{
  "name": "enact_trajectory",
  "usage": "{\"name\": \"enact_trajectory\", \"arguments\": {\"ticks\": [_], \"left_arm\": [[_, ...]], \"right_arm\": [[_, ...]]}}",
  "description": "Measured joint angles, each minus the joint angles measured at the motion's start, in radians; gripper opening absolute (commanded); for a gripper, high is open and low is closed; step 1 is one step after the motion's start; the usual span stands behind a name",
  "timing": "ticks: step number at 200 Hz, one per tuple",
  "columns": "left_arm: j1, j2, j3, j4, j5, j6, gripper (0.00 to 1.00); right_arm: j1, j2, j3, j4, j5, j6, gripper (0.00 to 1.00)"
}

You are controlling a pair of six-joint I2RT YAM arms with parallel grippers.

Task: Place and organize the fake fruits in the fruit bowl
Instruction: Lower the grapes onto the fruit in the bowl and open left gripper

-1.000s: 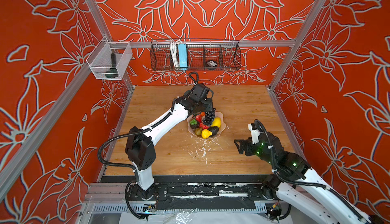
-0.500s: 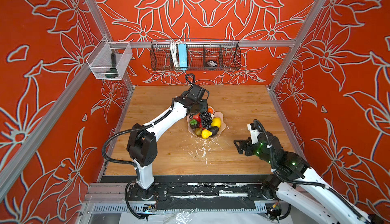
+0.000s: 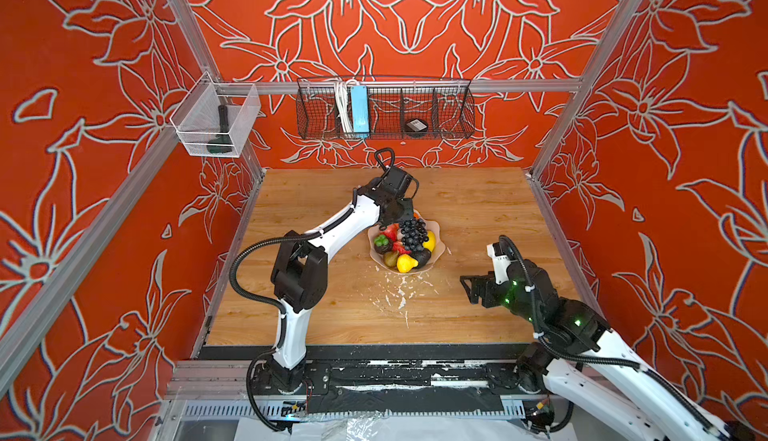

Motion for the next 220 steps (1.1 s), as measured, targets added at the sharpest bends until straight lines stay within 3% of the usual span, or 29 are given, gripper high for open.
{"name": "enact_trajectory", "arguments": {"ticks": [112,220], "left_arm": [[0.009,0.008,-0.015,-0.031,-0.059,-0.035,0.00],[0.057,0.084,0.185,-0.067,-0.100,0.021,0.00]], "right_arm": [[0.000,0.000,-0.002,0.000,-0.014,0.003,0.91],[0.000,-0.004,-0.006,0.000,-0.018,0.003,0.91]]}}
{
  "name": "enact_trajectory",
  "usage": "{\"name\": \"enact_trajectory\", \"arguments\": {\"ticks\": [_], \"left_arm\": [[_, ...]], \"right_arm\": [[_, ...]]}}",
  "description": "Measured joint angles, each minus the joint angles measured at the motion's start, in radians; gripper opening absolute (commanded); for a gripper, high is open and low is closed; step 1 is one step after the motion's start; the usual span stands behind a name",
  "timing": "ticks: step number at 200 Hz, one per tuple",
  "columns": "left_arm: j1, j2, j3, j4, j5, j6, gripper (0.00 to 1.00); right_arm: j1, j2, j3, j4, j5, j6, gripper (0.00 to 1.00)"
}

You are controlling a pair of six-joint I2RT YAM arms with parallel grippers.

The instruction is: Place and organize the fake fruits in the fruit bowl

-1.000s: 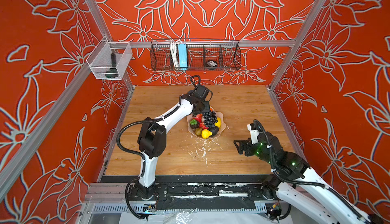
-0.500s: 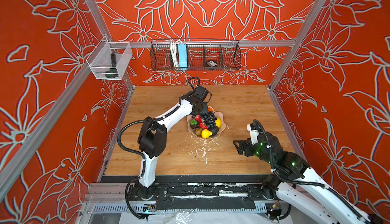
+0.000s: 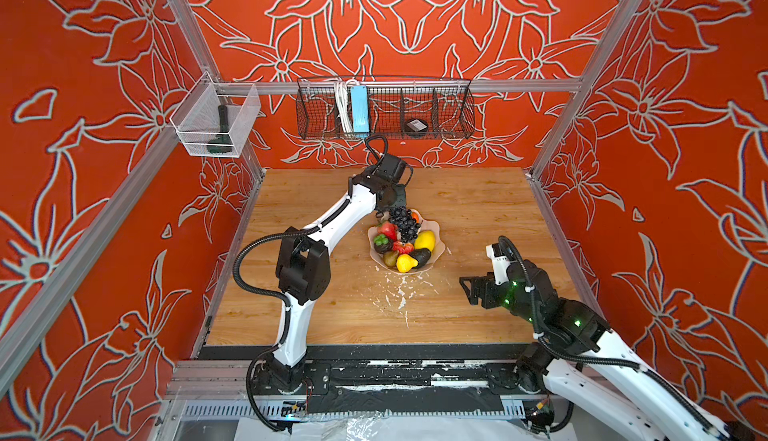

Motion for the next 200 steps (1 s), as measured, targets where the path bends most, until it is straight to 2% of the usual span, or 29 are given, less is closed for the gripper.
{"name": "enact_trajectory", "arguments": {"ticks": [62,90,135,155,161,171,178,200], "left_arm": [[0.000,0.006,-0.079,0.010,0.005,-0.003,0.00],[0.000,0.006,-0.075,0.008,0.004,-0.003,0.12],[0.000,0.006,-0.068,0.003,0.006,0.000,0.23],[0.000,0.006,-0.054,-0.007,0.006,0.005,0.34],[0.000,0.005,-0.052,-0.007,0.005,0.006,0.41],[0.000,0.001,-0.052,-0.009,0.003,0.009,0.59],[0.000,-0.006,-0.057,-0.008,0.002,0.008,0.66],[0.000,-0.059,-0.098,-0.007,0.002,0.016,0.73]], "right_arm": [[0.000,-0.001,0.000,0.000,0.000,0.000,0.91],[0.000,-0.001,0.000,0.000,0.000,0.000,0.91],[0.000,-0.001,0.000,0.000,0.000,0.000,0.91],[0.000,-0.002,0.000,-0.001,0.000,-0.001,0.91],[0.000,-0.003,0.000,-0.002,0.001,-0.002,0.91],[0.000,-0.005,0.000,-0.004,0.008,-0.007,0.91],[0.000,-0.005,0.003,-0.012,0.021,-0.012,0.91],[-0.005,0.019,0.057,-0.071,0.107,-0.030,0.92]]}}
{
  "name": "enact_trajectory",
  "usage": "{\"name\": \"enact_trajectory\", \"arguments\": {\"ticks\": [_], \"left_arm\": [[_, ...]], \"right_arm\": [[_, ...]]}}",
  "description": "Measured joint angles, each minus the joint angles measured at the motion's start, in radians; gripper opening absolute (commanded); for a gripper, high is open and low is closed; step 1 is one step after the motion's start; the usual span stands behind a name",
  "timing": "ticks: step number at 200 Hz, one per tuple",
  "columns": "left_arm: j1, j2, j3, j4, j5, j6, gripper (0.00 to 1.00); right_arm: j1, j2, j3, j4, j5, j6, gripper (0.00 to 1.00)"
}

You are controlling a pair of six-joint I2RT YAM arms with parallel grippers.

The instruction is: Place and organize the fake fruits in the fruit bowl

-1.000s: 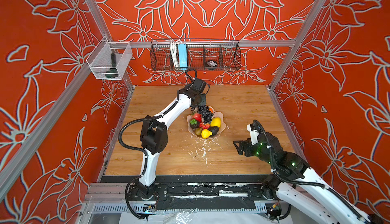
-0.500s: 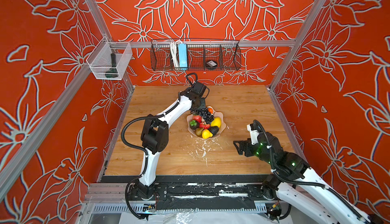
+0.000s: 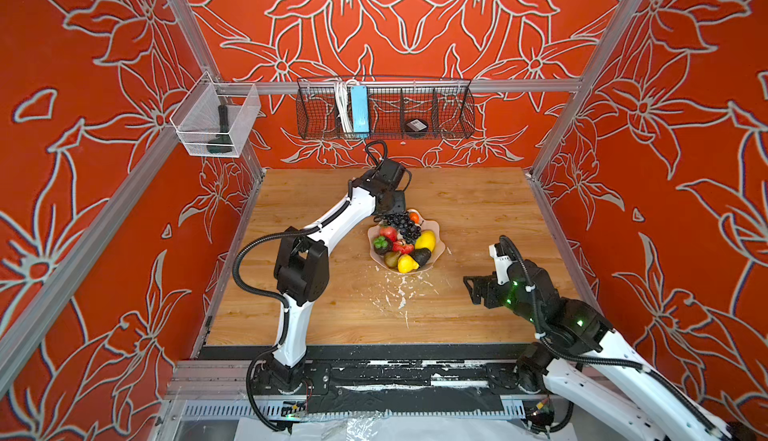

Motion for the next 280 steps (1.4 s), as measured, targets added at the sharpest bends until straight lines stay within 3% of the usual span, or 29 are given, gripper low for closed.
{"name": "enact_trajectory", "arguments": {"ticks": [26,60,105,136,168,196,252,280], "left_arm": [[0.000,-0.122,-0.095,0.019,-0.006,0.004,0.79],[0.013,-0.419,-0.403,0.120,-0.077,0.015,0.90],[0.102,-0.748,-0.846,0.288,-0.372,0.058,0.98],[0.167,-0.837,-1.131,0.446,-0.533,0.134,0.98],[0.270,-0.833,-1.326,0.679,-0.545,0.243,0.98],[0.336,-0.777,-1.461,0.929,-0.443,0.328,0.98],[0.388,-0.780,-1.570,1.263,-0.291,0.422,0.98],[0.444,-0.674,-1.572,1.316,-0.202,0.433,0.99]], "right_arm": [[-0.010,0.035,0.069,-0.010,0.109,-0.023,0.96],[-0.046,0.085,0.072,0.032,0.220,-0.079,0.98],[-0.088,0.214,0.005,0.248,0.368,-0.174,0.98],[-0.093,0.348,-0.077,0.445,0.514,-0.261,0.98],[-0.127,0.495,-0.223,0.746,0.595,-0.383,0.98],[-0.211,0.595,-0.332,0.979,0.554,-0.452,0.98],[-0.394,0.639,-0.392,1.329,0.318,-0.521,0.98],[-0.504,0.729,-0.433,1.478,0.199,-0.512,0.98]]}}
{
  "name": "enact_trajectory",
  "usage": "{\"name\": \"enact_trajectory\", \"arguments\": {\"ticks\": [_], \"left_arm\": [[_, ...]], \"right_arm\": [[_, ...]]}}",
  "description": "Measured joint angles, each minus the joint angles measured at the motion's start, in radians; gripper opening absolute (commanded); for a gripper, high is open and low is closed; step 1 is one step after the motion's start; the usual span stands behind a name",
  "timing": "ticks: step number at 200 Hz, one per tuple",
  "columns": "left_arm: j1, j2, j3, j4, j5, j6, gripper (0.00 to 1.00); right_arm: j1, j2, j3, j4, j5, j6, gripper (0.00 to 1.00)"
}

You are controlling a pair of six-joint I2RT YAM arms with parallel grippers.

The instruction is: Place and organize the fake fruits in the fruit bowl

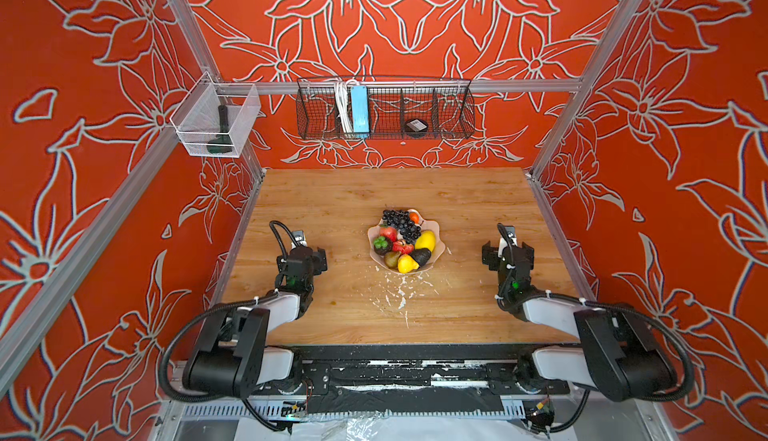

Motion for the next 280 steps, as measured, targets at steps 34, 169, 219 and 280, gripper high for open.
{"name": "enact_trajectory", "arguments": {"ticks": [34,169,219,280], "left_arm": [[0.029,0.007,0.022,0.010,0.039,-0.011,0.99],[0.034,0.007,0.024,0.019,0.063,-0.022,0.98],[0.031,-0.013,-0.001,0.056,0.069,-0.017,0.99],[0.030,-0.071,-0.045,0.091,0.110,-0.002,0.99]], "right_arm": [[-0.044,0.072,0.005,0.024,-0.072,0.033,0.98],[-0.062,0.069,0.031,0.016,-0.104,0.069,0.98],[-0.061,0.022,-0.065,0.138,-0.192,0.041,0.97],[-0.061,0.034,-0.064,0.192,-0.146,0.054,0.98]]}}
